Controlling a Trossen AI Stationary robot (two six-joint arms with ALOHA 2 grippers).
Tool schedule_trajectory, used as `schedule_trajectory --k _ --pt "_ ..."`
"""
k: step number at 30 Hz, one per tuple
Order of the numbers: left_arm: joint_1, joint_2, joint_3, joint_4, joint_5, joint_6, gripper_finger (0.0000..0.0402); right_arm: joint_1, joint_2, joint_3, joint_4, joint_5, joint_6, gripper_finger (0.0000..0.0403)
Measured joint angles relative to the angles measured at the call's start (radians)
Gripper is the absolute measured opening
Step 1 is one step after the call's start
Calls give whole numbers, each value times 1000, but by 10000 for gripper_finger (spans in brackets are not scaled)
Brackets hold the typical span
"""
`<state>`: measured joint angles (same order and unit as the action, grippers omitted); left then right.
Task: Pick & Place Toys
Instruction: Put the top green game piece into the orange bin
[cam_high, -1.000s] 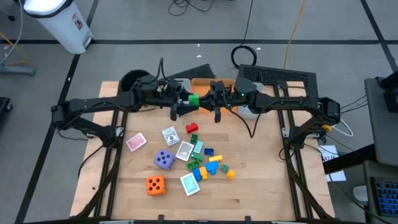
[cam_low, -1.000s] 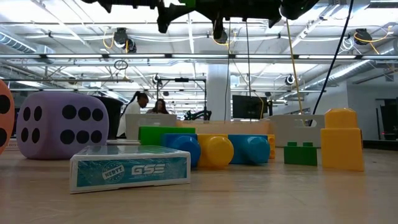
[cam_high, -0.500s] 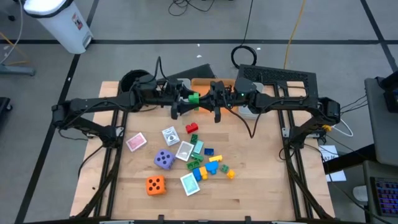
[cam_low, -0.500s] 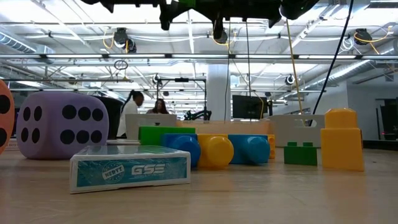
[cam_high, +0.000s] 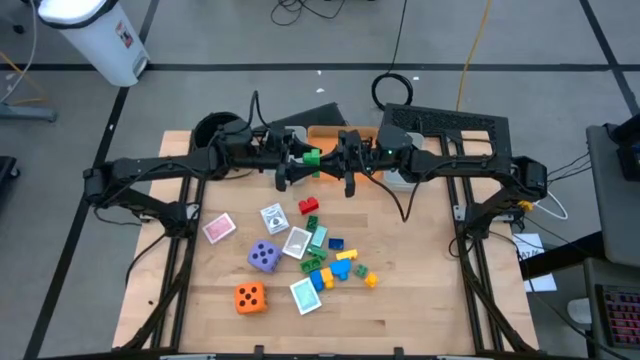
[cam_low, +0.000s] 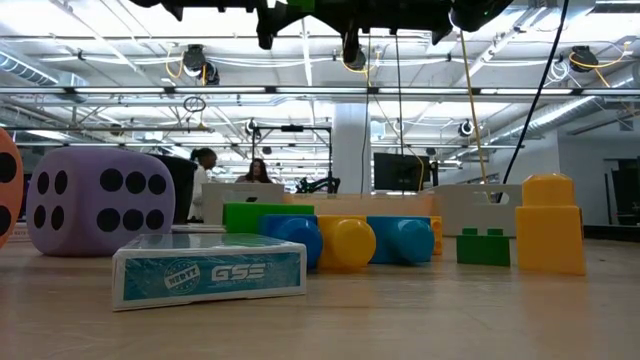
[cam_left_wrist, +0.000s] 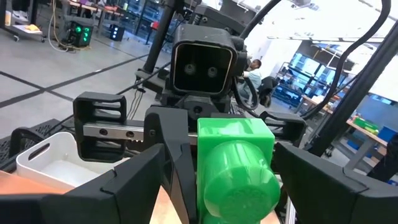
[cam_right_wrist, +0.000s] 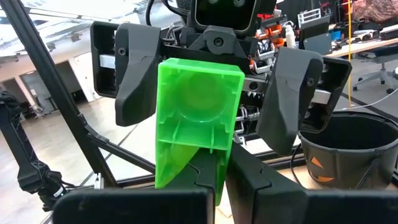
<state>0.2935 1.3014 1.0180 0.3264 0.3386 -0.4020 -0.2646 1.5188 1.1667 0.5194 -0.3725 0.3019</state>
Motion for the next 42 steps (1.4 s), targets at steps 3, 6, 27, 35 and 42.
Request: schedule_trajectory --k 3,6,27,35,42 --pt "0 0 0 0 0 0 301 0 0 0 0 0 0 6" --pt "0 0 0 0 0 0 274 0 0 0 0 0 0 6" --pt "0 0 0 -10 3 16 146 -1 0 0 -2 2 0 6" --pt "0 0 0 -10 5 23 140 0 0 0 0 1 0 23" --pt "0 0 0 -11 3 24 144 0 0 0 2 -3 0 84"
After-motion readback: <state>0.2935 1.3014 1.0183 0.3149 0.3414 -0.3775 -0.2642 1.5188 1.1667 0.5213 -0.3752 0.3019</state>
